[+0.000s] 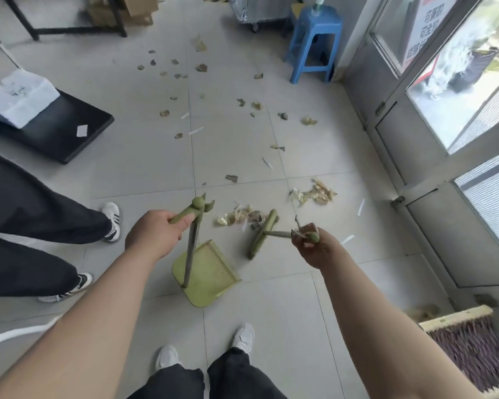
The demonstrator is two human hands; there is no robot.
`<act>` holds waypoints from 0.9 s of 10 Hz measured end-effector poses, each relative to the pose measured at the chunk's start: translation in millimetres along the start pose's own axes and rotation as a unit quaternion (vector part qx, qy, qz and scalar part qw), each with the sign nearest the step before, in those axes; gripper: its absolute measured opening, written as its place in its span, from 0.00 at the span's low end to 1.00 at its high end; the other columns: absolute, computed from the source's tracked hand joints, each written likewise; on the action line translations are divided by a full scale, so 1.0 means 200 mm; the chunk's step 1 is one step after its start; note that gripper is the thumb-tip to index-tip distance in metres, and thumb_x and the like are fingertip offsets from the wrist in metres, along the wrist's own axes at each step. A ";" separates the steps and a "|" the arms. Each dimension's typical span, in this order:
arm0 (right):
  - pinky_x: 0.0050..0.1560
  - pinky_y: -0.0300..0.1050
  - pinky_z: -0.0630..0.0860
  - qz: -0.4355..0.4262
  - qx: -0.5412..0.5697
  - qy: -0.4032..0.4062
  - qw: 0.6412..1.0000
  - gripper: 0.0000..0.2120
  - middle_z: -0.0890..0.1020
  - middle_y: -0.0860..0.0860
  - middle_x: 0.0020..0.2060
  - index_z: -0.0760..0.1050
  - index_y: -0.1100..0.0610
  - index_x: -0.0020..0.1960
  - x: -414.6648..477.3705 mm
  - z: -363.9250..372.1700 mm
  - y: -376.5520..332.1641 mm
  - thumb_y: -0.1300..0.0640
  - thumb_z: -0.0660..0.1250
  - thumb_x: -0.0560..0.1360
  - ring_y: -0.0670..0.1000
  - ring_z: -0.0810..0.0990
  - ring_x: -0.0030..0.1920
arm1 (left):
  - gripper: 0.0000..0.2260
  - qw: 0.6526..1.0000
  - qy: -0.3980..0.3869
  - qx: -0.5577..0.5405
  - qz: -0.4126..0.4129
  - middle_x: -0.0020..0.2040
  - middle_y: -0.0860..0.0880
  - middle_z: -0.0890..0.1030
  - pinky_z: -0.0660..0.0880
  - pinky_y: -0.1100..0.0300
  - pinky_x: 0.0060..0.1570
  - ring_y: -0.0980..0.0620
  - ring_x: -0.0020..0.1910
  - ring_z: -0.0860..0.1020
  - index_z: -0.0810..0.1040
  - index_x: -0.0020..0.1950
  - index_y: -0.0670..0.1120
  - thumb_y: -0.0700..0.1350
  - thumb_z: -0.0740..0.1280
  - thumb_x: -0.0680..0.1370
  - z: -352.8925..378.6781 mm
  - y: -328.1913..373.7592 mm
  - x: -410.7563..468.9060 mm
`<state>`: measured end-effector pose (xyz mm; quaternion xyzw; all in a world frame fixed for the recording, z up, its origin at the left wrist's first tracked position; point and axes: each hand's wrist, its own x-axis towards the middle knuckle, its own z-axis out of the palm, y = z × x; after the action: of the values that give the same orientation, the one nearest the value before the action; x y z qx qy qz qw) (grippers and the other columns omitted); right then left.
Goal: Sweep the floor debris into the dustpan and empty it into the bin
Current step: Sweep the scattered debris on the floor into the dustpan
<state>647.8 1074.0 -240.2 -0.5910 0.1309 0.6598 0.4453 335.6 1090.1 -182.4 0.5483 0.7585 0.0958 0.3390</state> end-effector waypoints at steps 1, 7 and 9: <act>0.20 0.35 0.73 -0.016 -0.022 0.001 1.000 0.08 0.71 0.55 0.36 0.68 0.62 0.42 -0.02 0.07 0.03 0.67 0.56 0.79 0.49 0.74 0.26 | 0.23 1.000 0.002 0.006 -0.006 0.31 0.49 0.78 0.66 0.58 0.33 0.48 0.29 0.73 0.75 0.33 0.46 0.62 0.63 0.77 -0.03 0.00 0.00; 0.27 0.33 0.73 -0.047 0.017 -0.041 0.998 0.16 0.70 0.54 0.30 0.64 0.59 0.35 0.27 0.86 0.02 0.73 0.50 0.78 0.48 0.68 0.27 | 0.21 0.995 0.049 0.017 -0.088 0.31 0.51 0.78 0.67 0.58 0.34 0.48 0.28 0.72 0.77 0.35 0.45 0.61 0.64 0.77 -0.14 -0.08 0.18; 0.52 0.37 0.71 -0.102 0.004 -0.112 0.988 0.15 0.75 0.48 0.32 0.65 0.55 0.38 0.44 0.75 -0.04 0.67 0.52 0.81 0.41 0.73 0.34 | 0.21 0.996 0.049 0.004 -0.079 0.30 0.53 0.77 0.67 0.58 0.33 0.49 0.28 0.72 0.77 0.35 0.46 0.62 0.64 0.77 -0.09 -0.06 0.22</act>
<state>563.6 1221.5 -277.1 -0.5219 0.0216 0.6725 0.5243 307.7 1128.3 -192.4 0.4822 0.8155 0.0923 0.3064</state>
